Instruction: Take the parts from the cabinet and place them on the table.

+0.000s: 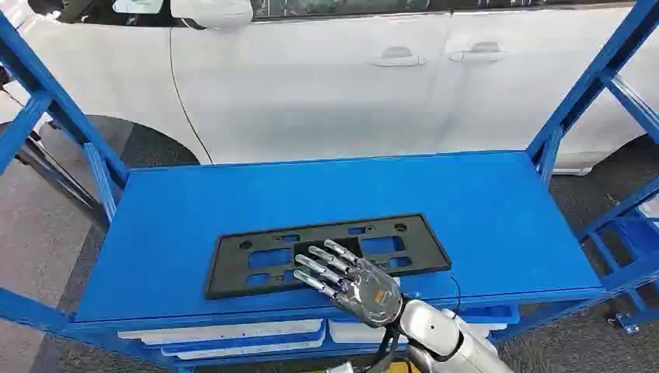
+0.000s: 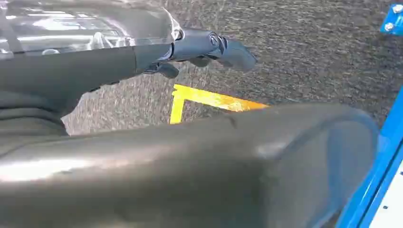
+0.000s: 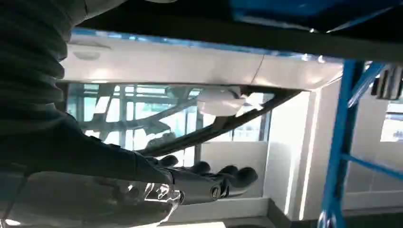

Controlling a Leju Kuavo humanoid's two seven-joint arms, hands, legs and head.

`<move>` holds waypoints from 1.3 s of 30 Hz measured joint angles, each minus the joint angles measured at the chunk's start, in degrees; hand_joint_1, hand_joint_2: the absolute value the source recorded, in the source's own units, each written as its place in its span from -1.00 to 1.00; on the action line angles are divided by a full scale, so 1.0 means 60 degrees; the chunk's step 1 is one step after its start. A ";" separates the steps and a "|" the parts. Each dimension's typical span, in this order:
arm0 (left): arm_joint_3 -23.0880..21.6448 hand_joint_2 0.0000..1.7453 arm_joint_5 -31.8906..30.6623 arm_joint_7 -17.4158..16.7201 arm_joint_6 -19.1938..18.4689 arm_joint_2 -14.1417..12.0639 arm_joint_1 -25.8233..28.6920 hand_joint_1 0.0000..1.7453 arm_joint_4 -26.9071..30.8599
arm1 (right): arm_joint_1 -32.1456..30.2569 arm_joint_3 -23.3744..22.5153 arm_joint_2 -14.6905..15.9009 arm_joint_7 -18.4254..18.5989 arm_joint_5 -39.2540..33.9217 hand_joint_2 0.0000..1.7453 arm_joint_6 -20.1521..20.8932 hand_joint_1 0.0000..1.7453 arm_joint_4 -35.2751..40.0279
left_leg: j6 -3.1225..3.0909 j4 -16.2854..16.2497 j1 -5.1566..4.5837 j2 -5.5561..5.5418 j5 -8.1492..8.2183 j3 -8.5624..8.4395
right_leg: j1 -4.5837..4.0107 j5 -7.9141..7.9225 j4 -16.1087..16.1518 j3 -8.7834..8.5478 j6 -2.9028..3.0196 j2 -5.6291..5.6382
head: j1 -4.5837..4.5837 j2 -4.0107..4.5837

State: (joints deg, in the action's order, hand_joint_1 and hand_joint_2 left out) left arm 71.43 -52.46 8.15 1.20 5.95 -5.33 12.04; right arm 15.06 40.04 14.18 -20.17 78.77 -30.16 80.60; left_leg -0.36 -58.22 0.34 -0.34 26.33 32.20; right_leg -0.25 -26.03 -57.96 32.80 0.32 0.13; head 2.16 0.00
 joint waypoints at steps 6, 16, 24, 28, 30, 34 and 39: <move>0.0000 -1.00 -0.0051 0.0054 -0.0007 0.0011 0.0021 -1.00 0.0000 | 0.0517 0.0393 -0.0539 -0.0087 -0.0131 1.00 0.0073 -1.00 -0.0863 | -0.0272 0.0103 0.0051 0.0016 -0.0147 0.0047 | 0.0077 -0.0586 -0.0879 0.0431 -0.0300 -0.0017 | 0.0000 0.0000; 0.0000 -1.00 -0.0095 0.0098 -0.0011 0.0025 0.0010 -1.00 0.0000 | 0.1019 0.0743 -0.1257 -0.0069 -0.0153 1.00 0.0124 -1.00 -0.1989 | -0.0080 0.0088 0.0012 0.0004 -0.0125 0.0055 | 0.0016 0.0059 0.0067 0.0030 -0.0112 -0.0019 | 0.0000 0.0000; 0.0000 -1.00 -0.0120 0.0127 0.0033 0.0026 0.0036 -1.00 0.0000 | 0.1503 0.1140 -0.1996 0.0167 0.0054 1.00 -0.0266 -1.00 -0.3390 | 0.0242 -0.2684 0.0065 0.0008 0.1230 0.1320 | 0.0062 0.0139 0.0242 -0.0046 0.0173 -0.0041 | 0.0000 0.0000; 0.0000 -1.00 -0.0091 0.0149 0.0084 0.0011 0.0049 -1.00 0.0000 | 0.1914 0.1267 -0.2328 0.0525 0.0241 1.00 -0.0390 -1.00 -0.4200 | 0.0235 -0.0802 0.0097 0.0020 -0.0062 0.0475 | 0.0088 0.0057 0.0116 -0.0064 0.0115 -0.0011 | 0.0000 0.0000; 0.0000 -1.00 -0.0091 0.0153 0.0080 0.0011 0.0025 -1.00 0.0000 | 0.2110 0.1336 -0.2433 0.0568 0.0241 1.00 -0.0484 -1.00 -0.4548 | 0.0161 0.0017 0.0058 0.0017 -0.0097 0.0127 | -0.0011 -0.0021 -0.0024 0.0006 0.0010 -0.0007 | 0.0000 0.0000; 0.0000 -1.00 -0.0095 0.0171 0.0084 0.0022 0.0061 -1.00 0.0000 | 0.2458 0.1391 -0.2615 0.0964 0.0342 1.00 -0.0601 -1.00 -0.5197 | -0.0092 0.0029 0.0082 0.0001 -0.0175 0.0154 | 0.0018 0.0007 0.0009 0.0018 -0.0156 0.0008 | 0.0000 0.0000; 0.0000 -1.00 -0.0142 0.0211 0.0055 0.0018 0.0045 -1.00 0.0000 | 0.2945 0.1355 -0.2764 0.1536 0.0342 1.00 -0.0740 -1.00 -0.6431 | -0.0234 0.0079 0.0099 0.0045 -0.0232 0.0170 | 0.0110 -0.1367 -0.2774 0.1334 -0.0371 -0.0008 | 0.0000 0.0000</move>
State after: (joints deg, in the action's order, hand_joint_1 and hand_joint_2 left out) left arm 71.43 -53.31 9.42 1.53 6.05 -5.06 12.04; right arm 32.73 48.17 -2.40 -10.96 80.83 -34.60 42.02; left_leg -1.76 -57.74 0.93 -0.07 24.93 33.22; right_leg 0.41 -34.23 -74.61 40.81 -1.90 0.08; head 2.16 0.00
